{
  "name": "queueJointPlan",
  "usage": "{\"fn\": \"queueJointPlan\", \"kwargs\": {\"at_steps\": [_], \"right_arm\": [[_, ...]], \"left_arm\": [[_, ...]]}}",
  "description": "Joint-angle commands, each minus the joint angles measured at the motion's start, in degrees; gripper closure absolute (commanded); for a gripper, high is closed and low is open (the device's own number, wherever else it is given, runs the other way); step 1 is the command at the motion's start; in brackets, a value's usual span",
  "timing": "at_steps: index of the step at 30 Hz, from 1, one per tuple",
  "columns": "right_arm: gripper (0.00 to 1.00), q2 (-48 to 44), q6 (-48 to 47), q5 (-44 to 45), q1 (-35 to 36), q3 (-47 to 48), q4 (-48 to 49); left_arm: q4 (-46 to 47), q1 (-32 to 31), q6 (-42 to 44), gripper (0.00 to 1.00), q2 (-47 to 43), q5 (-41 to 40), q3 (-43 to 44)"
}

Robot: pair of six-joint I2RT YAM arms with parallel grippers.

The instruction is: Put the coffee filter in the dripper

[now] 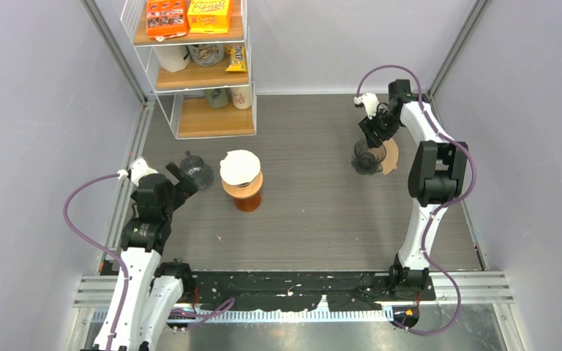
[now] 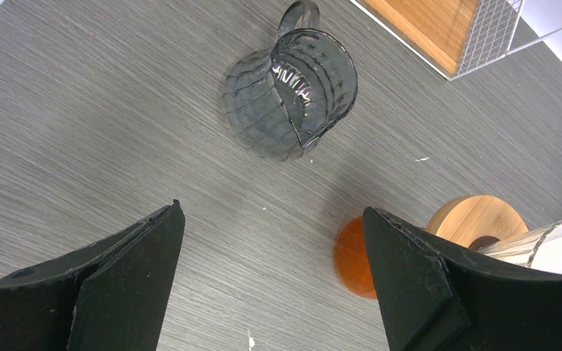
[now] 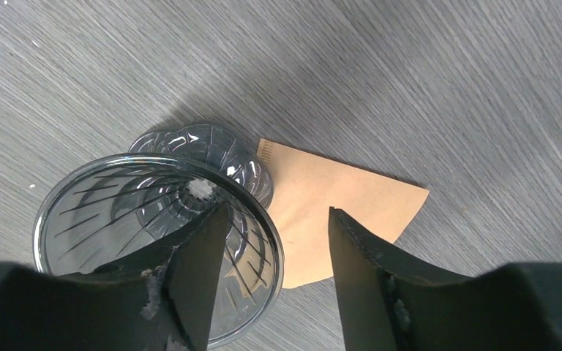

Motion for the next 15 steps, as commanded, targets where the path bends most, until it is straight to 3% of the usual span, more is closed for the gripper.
{"fn": "queueJointPlan", "kwargs": {"at_steps": [1, 8, 13, 15], "right_arm": [[0.47, 0.66, 0.82, -1.35, 0.40, 0.34, 0.92], [0.65, 0.32, 0.15, -1.89, 0.99, 0.25, -0.46], [0.93, -1.84, -0.40, -4.05, 1.08, 0.21, -2.13], [0.94, -3.76, 0.43, -4.90, 1.10, -0.05, -1.77]], "left_arm": [[1.74, 0.36, 1.17, 0.00, -0.23, -0.70, 0.85], [1.00, 0.42, 0.93, 0.01, -0.93, -0.56, 0.97], [-0.22, 0.41, 0.40, 0.01, -2.12, -1.64, 1.15], [-0.79, 0.42, 0.19, 0.01, -2.80, -1.75, 1.32]]}}
